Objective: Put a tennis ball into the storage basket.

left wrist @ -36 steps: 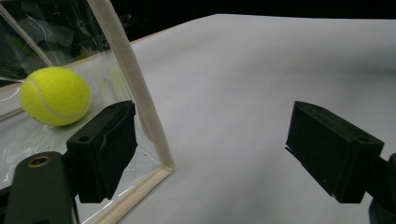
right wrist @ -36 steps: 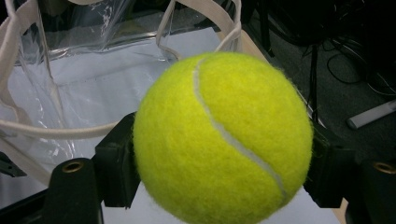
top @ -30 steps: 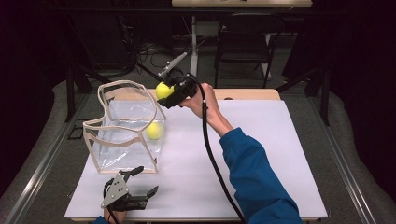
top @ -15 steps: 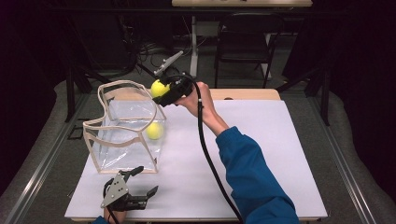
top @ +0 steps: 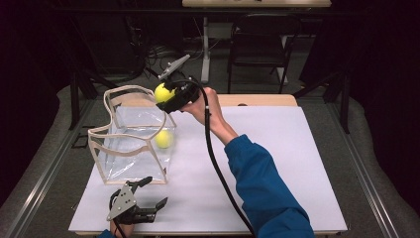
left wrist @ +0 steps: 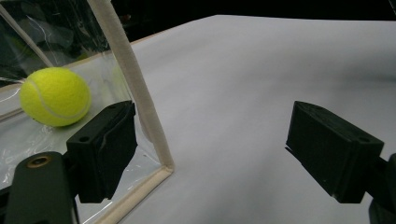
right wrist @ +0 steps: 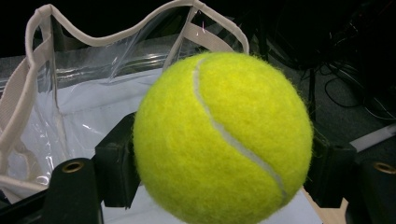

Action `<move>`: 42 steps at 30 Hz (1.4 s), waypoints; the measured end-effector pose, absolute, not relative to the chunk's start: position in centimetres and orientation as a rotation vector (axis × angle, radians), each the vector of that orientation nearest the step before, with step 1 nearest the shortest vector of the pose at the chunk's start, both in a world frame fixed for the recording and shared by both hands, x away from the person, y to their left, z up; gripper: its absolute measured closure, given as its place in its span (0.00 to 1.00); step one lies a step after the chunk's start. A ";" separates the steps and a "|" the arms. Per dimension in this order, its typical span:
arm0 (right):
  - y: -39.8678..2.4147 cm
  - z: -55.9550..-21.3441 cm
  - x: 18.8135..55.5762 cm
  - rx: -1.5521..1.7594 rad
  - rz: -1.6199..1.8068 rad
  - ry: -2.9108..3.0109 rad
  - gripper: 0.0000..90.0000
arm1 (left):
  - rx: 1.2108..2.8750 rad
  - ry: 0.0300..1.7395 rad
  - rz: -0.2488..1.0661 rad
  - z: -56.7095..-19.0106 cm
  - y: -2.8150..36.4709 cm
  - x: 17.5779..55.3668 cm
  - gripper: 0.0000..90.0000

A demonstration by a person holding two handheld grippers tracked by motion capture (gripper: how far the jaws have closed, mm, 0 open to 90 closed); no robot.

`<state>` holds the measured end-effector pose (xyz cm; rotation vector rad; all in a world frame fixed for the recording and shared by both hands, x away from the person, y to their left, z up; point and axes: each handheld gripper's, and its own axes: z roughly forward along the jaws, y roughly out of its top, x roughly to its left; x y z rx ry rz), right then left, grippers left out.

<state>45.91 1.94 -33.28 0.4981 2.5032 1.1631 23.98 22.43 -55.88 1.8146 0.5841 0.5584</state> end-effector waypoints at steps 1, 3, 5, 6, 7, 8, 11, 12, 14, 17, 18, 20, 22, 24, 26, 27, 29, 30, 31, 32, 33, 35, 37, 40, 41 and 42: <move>2.0 -33.3 45.9 0.501 1.166 2.504 0.29 | 1.814 0.584 0.559 -55.9 22.4 24.0 0.18; 2.1 -33.2 45.9 0.501 1.173 2.501 0.29 | 1.820 0.582 0.552 -55.9 22.5 24.0 0.18; 2.2 -33.2 45.8 0.498 1.179 2.499 0.29 | 1.819 0.582 0.552 -55.9 22.5 24.0 0.18; 2.3 -33.2 45.8 0.499 1.186 2.498 0.29 | 1.820 0.582 0.552 -55.9 22.5 24.0 0.18; 2.3 -33.2 45.8 0.491 1.190 2.496 0.29 | 1.820 0.581 0.552 -55.9 22.5 24.0 0.18; 2.4 -33.2 45.8 0.496 1.191 2.495 0.29 | 1.819 0.581 0.552 -55.8 22.5 24.0 0.18; 2.6 -33.2 45.8 0.491 1.205 2.492 0.29 | 1.819 0.581 0.552 -55.8 22.5 24.0 0.18; 2.7 -33.2 45.7 0.490 1.212 2.488 0.29 | 1.819 0.581 0.552 -55.8 22.5 24.0 0.18; 2.8 -33.2 45.7 0.487 1.214 2.490 0.29 | 1.818 0.582 0.552 -55.8 22.5 24.0 0.18; 3.1 -33.3 45.6 0.485 1.226 2.488 0.29 | 1.817 0.582 0.552 -55.8 22.5 24.0 0.18; 3.1 -33.3 45.6 0.487 1.232 2.486 0.29 | 1.817 0.582 0.552 -55.8 22.5 24.0 0.18; 3.3 -33.3 45.5 0.481 1.245 2.484 0.29 | 1.817 0.582 0.553 -55.8 22.5 24.0 0.18; 3.6 -33.3 45.4 0.474 1.250 2.487 0.29 | 1.817 0.581 0.552 -55.8 22.5 24.0 0.18; 3.9 -33.5 45.3 0.465 1.252 2.486 0.29 | 1.816 0.581 0.552 -55.8 22.5 24.0 0.18; 4.1 -33.5 45.3 0.462 1.254 2.489 0.29 | 1.816 0.581 0.550 -55.8 22.5 24.0 0.18; 4.2 -33.6 45.2 0.463 1.255 2.487 0.29 | 1.815 0.581 0.550 -55.8 22.5 24.0 0.18; 4.4 -33.6 45.2 0.460 1.262 2.489 0.29 | 1.816 0.582 0.554 -55.8 22.5 24.0 0.18; 4.5 -33.7 45.2 0.458 1.262 2.488 0.29 | 1.815 0.580 0.551 -55.8 22.5 24.0 0.18; 4.5 -33.7 45.2 0.457 1.262 2.492 0.29 | 1.815 0.580 0.551 -55.8 22.5 24.0 0.18; 4.6 -33.7 45.1 0.456 1.262 2.493 0.29 | 1.817 0.580 0.550 -55.8 22.5 24.0 0.18; 4.7 -33.8 45.1 0.450 1.262 2.497 0.29 | 1.816 0.582 0.553 -55.8 22.5 24.0 0.18; 4.8 -33.8 45.1 0.442 1.262 2.501 0.29 | 1.816 0.580 0.552 -55.8 22.5 24.0 0.18; 5.0 -34.0 45.0 0.441 1.262 2.504 0.29 | 1.814 0.582 0.554 -55.8 22.5 24.0 0.18; 5.2 -34.1 45.0 0.435 1.260 2.508 0.29 | 1.818 0.579 0.554 -55.8 22.5 24.0 0.18; 5.3 -34.2 45.0 0.434 1.259 2.510 0.29 | 1.817 0.579 0.554 -55.8 22.5 24.0 0.18; 5.4 -34.2 45.0 0.432 1.259 2.512 0.29 | 1.817 0.579 0.554 -55.8 22.5 24.0 0.18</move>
